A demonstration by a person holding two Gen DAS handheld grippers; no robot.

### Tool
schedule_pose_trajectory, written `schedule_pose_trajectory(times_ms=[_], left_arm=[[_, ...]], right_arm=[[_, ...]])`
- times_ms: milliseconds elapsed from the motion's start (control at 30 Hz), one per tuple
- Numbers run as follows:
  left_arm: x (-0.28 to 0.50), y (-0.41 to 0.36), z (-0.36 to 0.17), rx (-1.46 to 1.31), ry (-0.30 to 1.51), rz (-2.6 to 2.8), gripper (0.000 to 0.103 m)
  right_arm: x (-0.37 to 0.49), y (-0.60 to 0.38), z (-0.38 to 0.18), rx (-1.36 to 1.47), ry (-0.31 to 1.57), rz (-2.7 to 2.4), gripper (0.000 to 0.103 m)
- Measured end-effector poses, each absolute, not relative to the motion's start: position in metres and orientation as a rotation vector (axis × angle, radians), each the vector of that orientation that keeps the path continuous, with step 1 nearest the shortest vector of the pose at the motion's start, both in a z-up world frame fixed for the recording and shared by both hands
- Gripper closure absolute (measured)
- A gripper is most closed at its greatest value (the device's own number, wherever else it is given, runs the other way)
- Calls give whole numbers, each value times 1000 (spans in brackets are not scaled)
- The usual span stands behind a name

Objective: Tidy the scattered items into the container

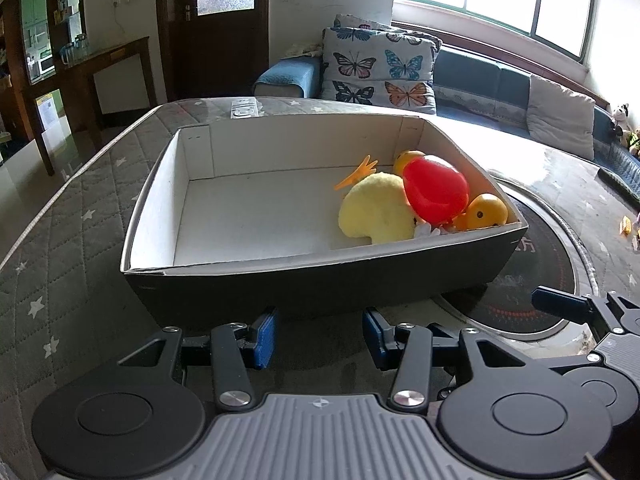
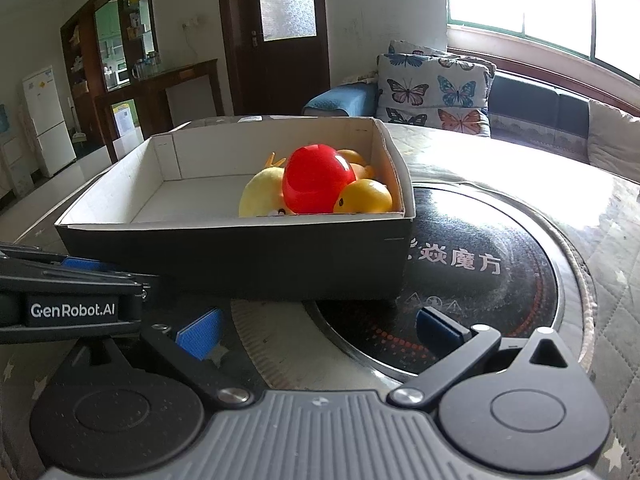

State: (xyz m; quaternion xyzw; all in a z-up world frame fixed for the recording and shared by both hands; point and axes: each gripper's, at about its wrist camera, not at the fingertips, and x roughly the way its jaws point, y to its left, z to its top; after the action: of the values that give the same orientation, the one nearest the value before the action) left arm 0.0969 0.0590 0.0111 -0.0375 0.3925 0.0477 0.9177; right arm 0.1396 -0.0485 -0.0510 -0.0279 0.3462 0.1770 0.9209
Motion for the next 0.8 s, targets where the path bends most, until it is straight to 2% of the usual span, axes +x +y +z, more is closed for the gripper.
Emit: schedule_pose_trajectory(times_ms=[800], left_arm=[[110, 51, 8, -74, 831, 120, 56]], right_arm=[[152, -53, -57, -60, 726, 351, 0]])
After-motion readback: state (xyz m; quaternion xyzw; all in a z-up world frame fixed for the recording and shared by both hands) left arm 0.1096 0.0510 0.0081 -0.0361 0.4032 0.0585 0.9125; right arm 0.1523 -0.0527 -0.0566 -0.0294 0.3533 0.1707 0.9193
